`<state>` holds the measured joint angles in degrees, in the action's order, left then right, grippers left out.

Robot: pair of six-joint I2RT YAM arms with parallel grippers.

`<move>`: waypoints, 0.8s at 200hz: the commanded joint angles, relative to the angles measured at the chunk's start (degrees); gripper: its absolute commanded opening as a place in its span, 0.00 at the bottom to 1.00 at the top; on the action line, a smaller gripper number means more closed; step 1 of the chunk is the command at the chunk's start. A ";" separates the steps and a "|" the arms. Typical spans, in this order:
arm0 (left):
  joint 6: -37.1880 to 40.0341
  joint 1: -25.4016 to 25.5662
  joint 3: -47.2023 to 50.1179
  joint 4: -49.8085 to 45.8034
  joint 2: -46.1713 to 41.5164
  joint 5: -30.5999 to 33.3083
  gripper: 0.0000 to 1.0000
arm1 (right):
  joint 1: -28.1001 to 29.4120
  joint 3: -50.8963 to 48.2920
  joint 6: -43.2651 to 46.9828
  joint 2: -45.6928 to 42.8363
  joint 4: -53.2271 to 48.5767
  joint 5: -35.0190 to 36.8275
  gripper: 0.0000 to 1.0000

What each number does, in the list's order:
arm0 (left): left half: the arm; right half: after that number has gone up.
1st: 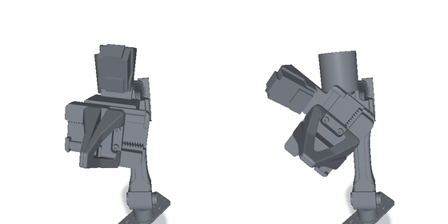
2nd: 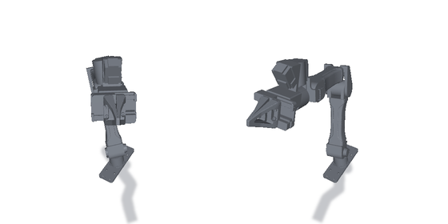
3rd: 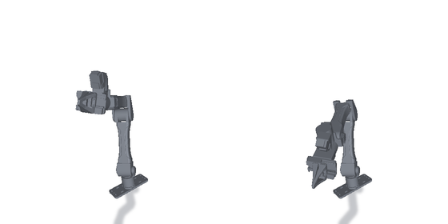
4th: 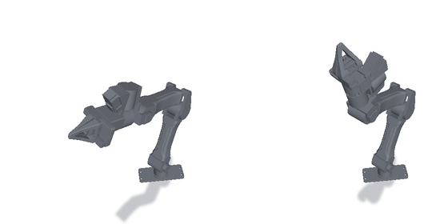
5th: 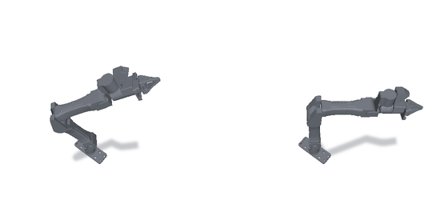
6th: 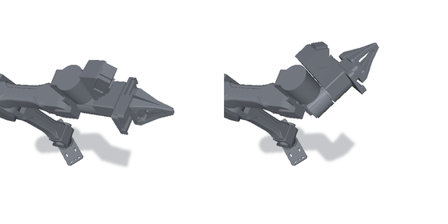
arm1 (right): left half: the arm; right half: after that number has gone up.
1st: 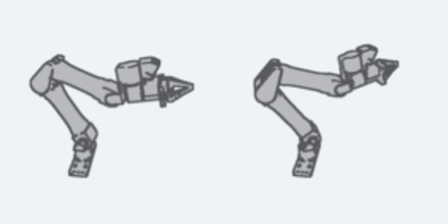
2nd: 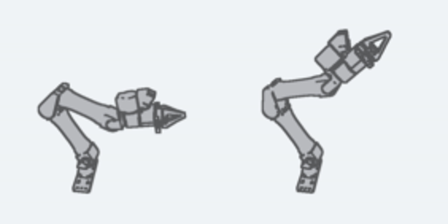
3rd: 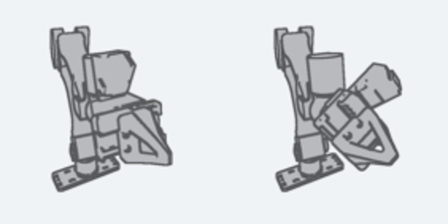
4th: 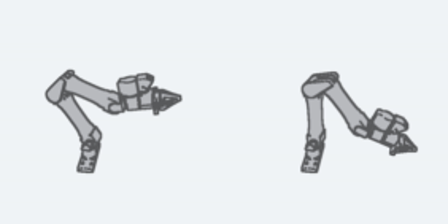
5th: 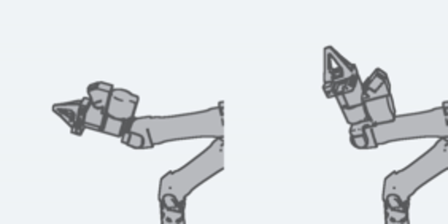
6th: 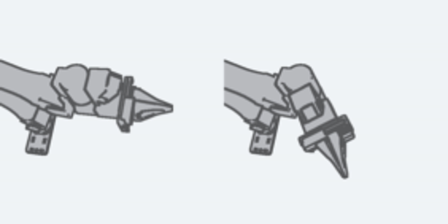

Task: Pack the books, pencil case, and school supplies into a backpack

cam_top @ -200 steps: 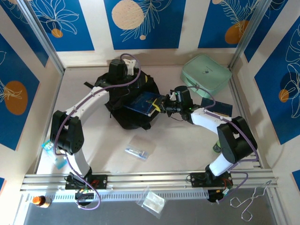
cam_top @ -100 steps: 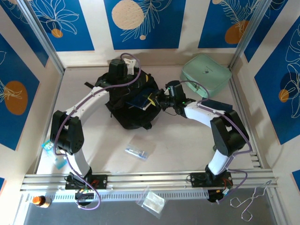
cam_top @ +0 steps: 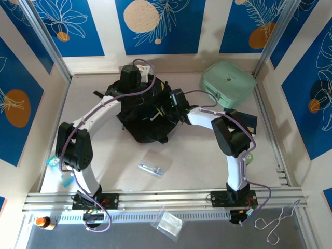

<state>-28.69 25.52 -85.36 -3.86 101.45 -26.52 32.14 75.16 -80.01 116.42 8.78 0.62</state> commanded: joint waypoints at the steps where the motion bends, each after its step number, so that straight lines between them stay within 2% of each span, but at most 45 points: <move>1: -0.66 0.41 -0.86 3.36 -0.51 -0.65 0.00 | 0.12 3.72 -1.38 2.76 -0.90 0.14 0.16; 23: -0.31 0.32 -0.86 2.85 -0.46 -0.22 0.00 | 0.20 6.43 -0.78 4.50 -1.63 -2.92 0.24; 53: 0.58 0.32 -1.12 2.22 -0.11 0.15 0.00 | -0.31 5.82 -0.52 3.28 -2.27 -7.93 0.43; 71: 1.29 0.30 -1.21 1.36 0.10 0.32 0.00 | -0.50 5.19 1.74 1.45 -6.39 -10.42 0.51; 103: 1.97 0.32 -1.12 0.70 0.50 0.33 0.00 | 0.25 2.10 4.76 -1.27 -10.41 -8.75 0.51; 160: 1.88 0.32 -1.21 0.52 0.68 -0.08 0.00 | 1.21 4.98 6.26 0.94 -16.36 -5.07 0.44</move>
<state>-28.01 25.52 -85.34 -5.15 101.80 -25.87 32.32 78.00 -75.24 117.32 -2.70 -5.78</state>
